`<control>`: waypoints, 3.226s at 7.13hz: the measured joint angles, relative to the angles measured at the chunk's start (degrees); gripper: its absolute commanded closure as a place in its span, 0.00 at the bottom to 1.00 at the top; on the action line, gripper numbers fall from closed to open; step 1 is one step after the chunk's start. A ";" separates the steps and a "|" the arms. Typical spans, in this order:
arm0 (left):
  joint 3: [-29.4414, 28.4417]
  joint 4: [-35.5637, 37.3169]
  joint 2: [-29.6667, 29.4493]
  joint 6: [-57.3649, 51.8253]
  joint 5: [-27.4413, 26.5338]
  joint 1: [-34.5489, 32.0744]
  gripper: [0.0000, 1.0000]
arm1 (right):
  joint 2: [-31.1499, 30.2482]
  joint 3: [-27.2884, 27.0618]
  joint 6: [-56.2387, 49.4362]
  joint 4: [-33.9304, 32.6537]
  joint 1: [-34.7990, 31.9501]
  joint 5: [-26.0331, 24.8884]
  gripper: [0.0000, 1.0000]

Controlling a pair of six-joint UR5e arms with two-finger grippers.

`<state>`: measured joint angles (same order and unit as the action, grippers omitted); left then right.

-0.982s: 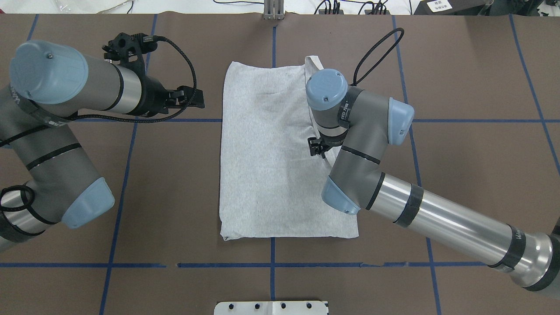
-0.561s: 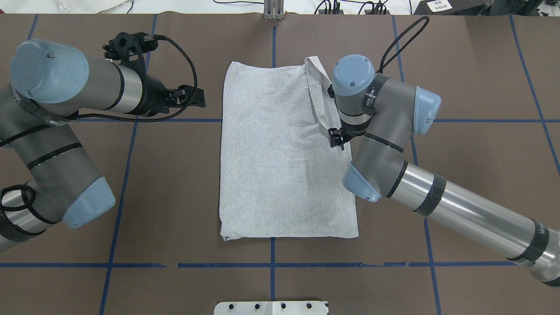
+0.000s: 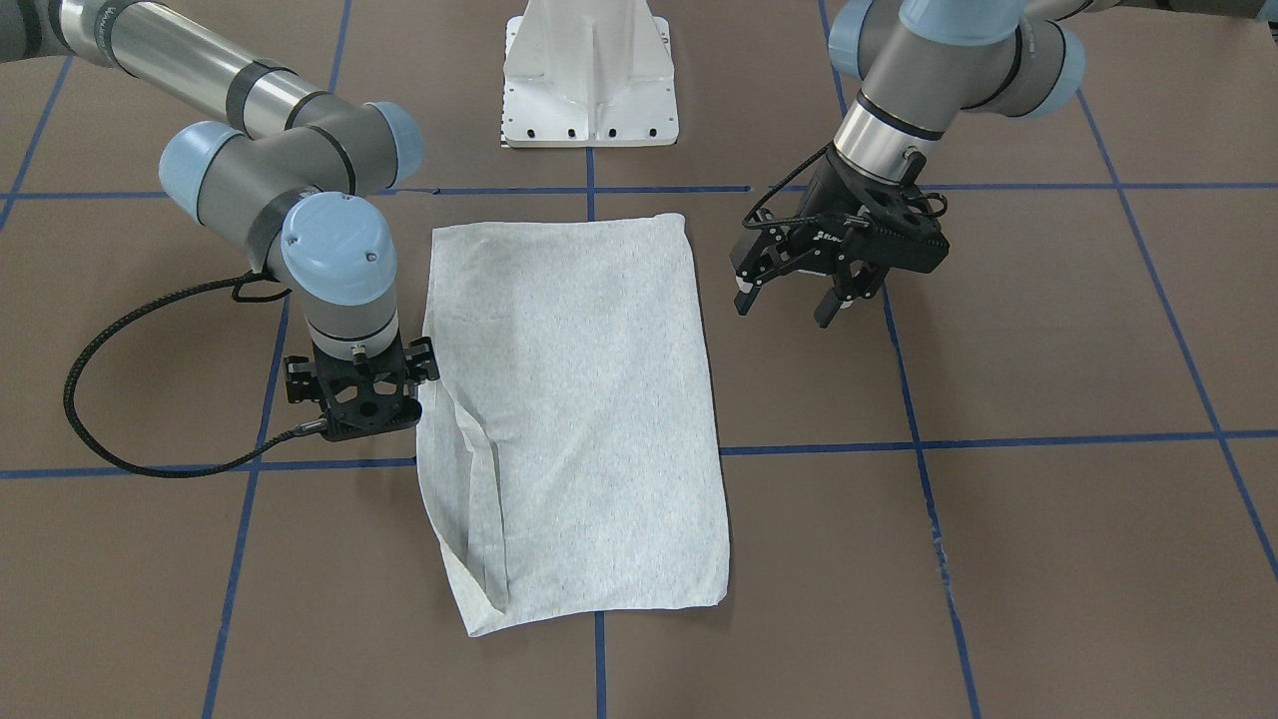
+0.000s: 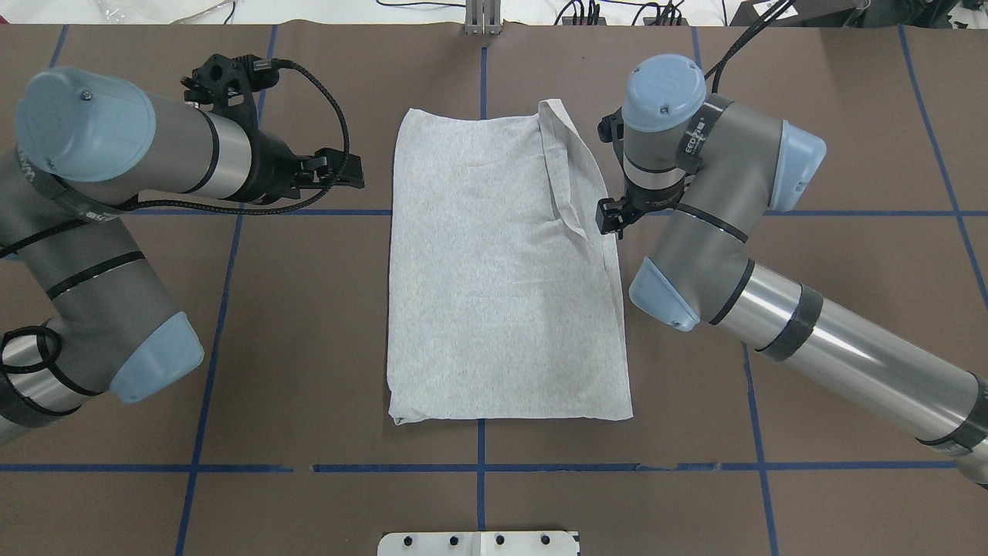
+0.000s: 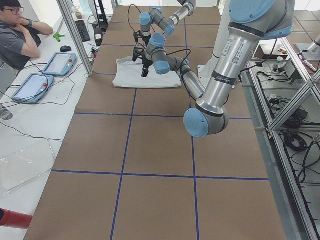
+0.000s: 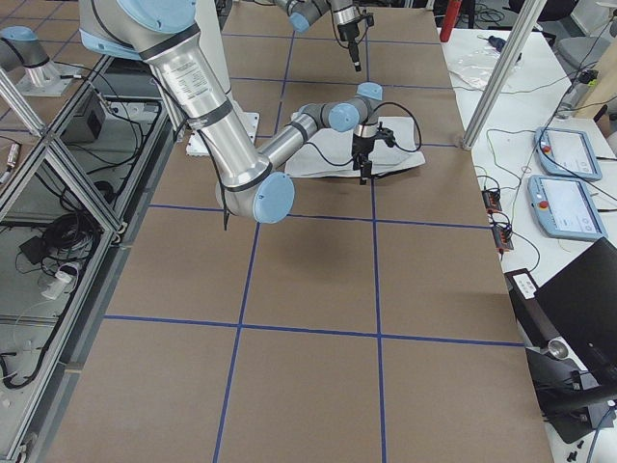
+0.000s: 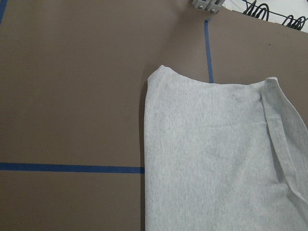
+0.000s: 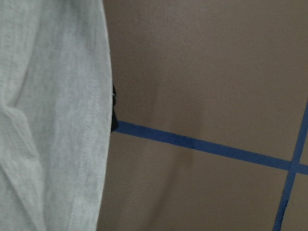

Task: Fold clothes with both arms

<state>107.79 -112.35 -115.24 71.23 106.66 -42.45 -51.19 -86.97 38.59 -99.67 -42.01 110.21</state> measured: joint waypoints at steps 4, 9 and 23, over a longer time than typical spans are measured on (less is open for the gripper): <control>2.83 -0.03 0.51 -0.26 -0.32 -0.28 0.00 | 10.51 15.12 -0.15 9.69 -0.16 -0.14 0.00; 4.85 0.02 0.46 -0.41 -0.43 -0.52 0.00 | 12.26 21.53 -0.68 13.59 1.32 -1.47 0.00; 5.08 0.04 -0.54 -0.19 -0.14 -0.55 0.00 | 9.17 20.91 -8.28 12.04 -6.56 0.69 0.00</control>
<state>112.87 -112.30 -115.78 71.04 106.52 -43.00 -42.02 -66.06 30.31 -87.63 -48.57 110.89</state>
